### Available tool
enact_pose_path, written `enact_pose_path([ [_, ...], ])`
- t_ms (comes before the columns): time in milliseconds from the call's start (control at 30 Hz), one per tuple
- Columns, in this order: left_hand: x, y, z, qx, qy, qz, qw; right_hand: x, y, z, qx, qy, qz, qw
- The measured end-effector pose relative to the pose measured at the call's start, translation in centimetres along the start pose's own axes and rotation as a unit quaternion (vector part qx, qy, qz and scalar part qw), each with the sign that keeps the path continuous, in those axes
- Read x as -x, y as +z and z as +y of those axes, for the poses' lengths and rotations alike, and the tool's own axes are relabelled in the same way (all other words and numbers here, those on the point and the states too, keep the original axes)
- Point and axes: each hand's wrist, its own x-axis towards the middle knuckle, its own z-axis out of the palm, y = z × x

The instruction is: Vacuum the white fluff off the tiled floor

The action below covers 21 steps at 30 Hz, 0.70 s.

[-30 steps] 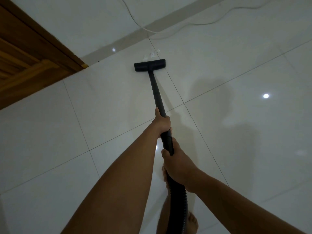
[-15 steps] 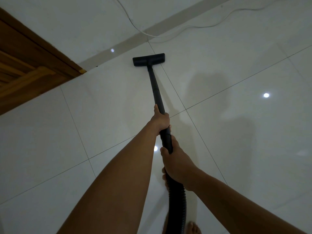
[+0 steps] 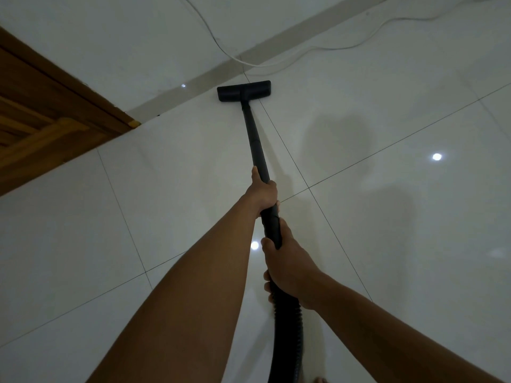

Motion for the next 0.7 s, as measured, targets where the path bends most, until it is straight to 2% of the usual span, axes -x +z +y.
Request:
enact_pose_path([
  [400, -1.7, -1.6, 0.9, -0.034, 0.017, 0.004, 0.999, -2.1, 1.2, -1.2, -0.014, -0.001, 0.010, 1.000],
  [700, -2.6, -1.8, 0.3, -0.011, 0.017, 0.002, 1.000, -2.5, 1.6, -1.0, -0.003, -0.007, 0.015, 1.000],
])
